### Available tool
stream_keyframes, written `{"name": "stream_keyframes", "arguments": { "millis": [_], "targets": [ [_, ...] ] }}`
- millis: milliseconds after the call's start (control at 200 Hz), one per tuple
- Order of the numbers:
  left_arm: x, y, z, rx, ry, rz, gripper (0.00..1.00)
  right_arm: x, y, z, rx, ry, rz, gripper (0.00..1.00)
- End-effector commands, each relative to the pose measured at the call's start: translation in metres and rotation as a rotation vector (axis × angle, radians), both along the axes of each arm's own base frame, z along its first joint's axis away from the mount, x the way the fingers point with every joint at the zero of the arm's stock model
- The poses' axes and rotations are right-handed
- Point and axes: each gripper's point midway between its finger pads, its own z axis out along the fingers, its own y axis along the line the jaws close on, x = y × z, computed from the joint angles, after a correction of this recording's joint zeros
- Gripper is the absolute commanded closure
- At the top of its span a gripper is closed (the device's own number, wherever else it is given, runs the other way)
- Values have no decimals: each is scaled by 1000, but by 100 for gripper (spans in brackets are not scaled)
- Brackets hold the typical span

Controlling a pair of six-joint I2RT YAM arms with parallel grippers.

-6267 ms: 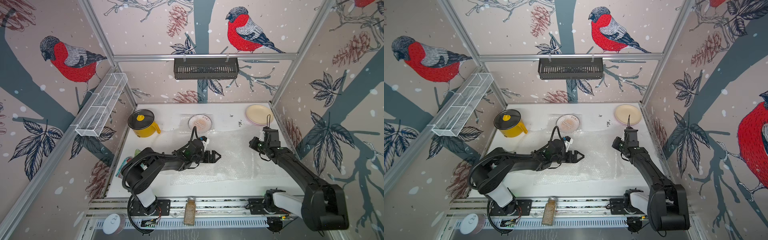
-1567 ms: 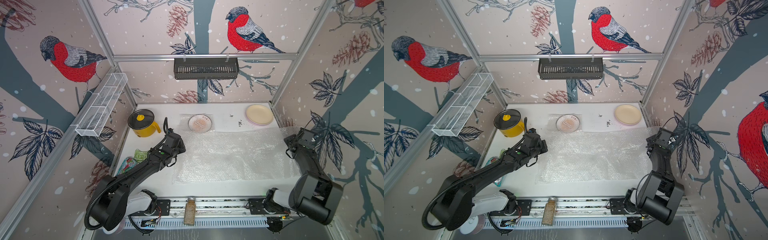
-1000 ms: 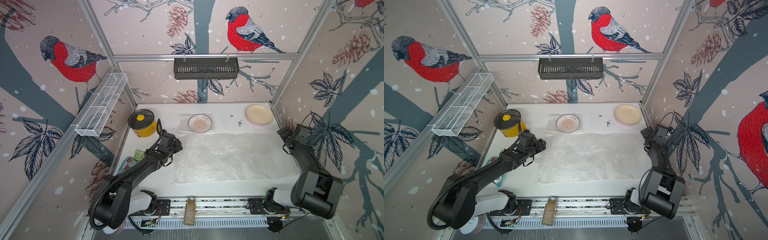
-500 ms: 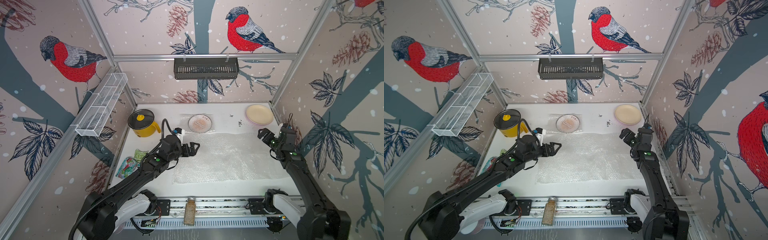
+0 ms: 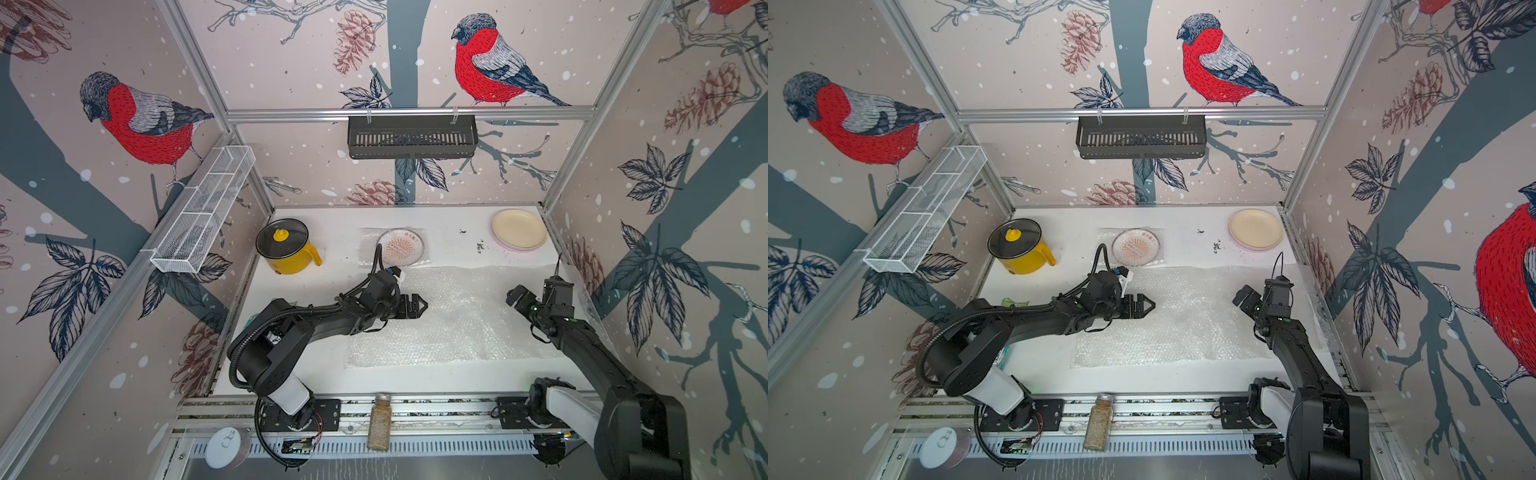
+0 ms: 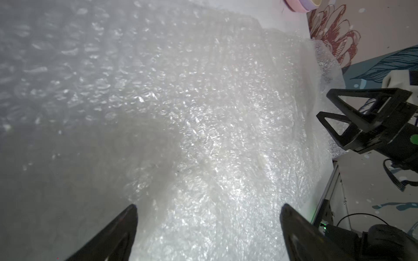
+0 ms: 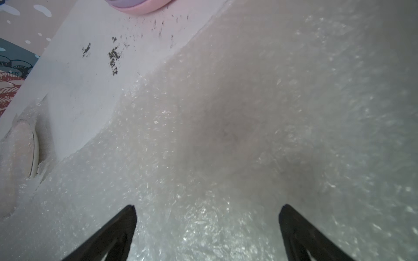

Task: Unpack dinner plates from bubble wrap
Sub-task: Adjust the bubble wrap on the bubble wrap.

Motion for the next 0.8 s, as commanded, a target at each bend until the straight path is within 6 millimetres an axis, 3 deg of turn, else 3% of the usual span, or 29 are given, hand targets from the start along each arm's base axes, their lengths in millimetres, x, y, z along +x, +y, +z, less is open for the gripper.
{"name": "stream_keyframes", "arguments": {
  "millis": [0,195,430,695,790],
  "targets": [
    [9,0,-3,-22,-11,34,4,9,8,0,47,-21,15,1],
    [4,24,-26,35,41,104,4,7,21,-10,84,-3,39,1],
    [-3,74,-43,72,108,212,4,1,42,-13,176,4,35,1],
    [-4,125,-35,100,109,309,4,-13,75,-19,214,-6,22,1],
    [1,136,-20,52,89,329,4,-13,78,-13,223,-47,12,1]
  ]
}}
